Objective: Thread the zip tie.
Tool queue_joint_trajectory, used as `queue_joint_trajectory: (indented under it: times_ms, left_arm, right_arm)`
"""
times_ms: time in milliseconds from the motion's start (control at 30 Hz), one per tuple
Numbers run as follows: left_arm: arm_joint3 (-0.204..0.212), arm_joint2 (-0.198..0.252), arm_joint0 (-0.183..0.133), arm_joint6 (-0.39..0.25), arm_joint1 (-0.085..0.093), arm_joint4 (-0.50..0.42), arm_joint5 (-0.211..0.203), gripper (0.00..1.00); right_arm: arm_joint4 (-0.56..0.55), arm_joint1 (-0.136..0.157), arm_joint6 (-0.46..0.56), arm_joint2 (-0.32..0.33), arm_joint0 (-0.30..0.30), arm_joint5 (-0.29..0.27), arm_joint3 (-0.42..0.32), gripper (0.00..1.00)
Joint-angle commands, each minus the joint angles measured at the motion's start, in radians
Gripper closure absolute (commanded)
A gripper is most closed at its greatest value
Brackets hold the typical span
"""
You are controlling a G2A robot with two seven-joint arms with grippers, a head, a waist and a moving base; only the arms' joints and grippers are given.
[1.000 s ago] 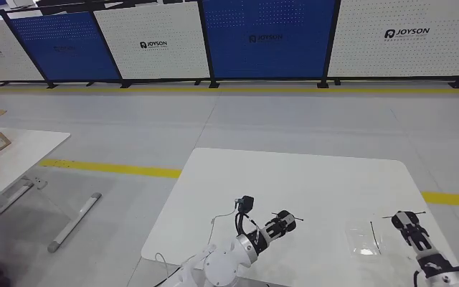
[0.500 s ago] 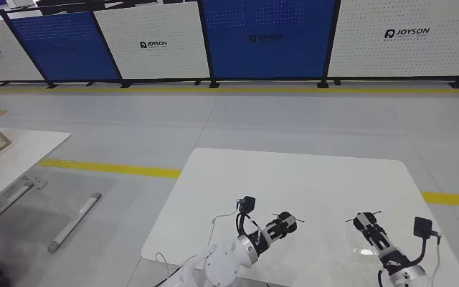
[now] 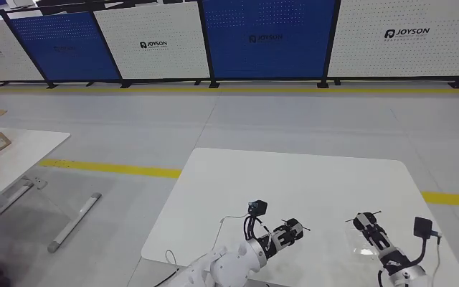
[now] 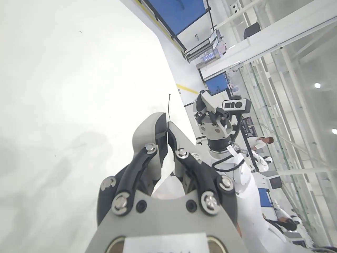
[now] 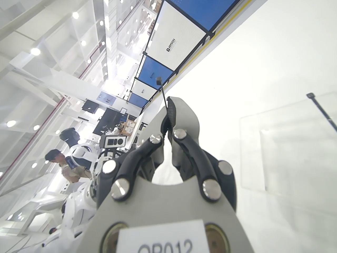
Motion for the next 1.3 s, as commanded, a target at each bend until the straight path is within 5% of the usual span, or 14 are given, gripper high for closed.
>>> queue_joint_trajectory:
  times_ms: [0, 433, 767, 1100, 1267]
  left_arm:
    - [0.000, 0.000, 0.000, 0.000, 0.000, 0.000, 0.000, 1.00]
    - [0.001, 0.002, -0.001, 0.000, 0.000, 0.010, -0.005, 1.00]
    - [-0.030, -0.014, 0.003, -0.114, 0.031, 0.247, -0.091, 1.00]
    - [-0.035, -0.019, 0.009, -0.104, 0.030, 0.228, -0.088, 1.00]
    - [-0.035, -0.019, 0.009, -0.104, 0.030, 0.228, -0.088, 1.00]
  right_arm:
    - [-0.019, -0.002, 0.010, -0.013, -0.005, -0.013, -0.007, 1.00]
    - [-0.045, -0.015, 0.009, -0.066, -0.033, -0.068, -0.023, 1.00]
    - [-0.045, -0.015, 0.009, -0.066, -0.033, -0.068, -0.023, 1.00]
    - [-0.046, -0.017, 0.008, -0.072, -0.030, -0.072, -0.025, 1.00]
    - [-0.063, -0.026, -0.068, -0.085, -0.050, -0.146, -0.017, 1.00]
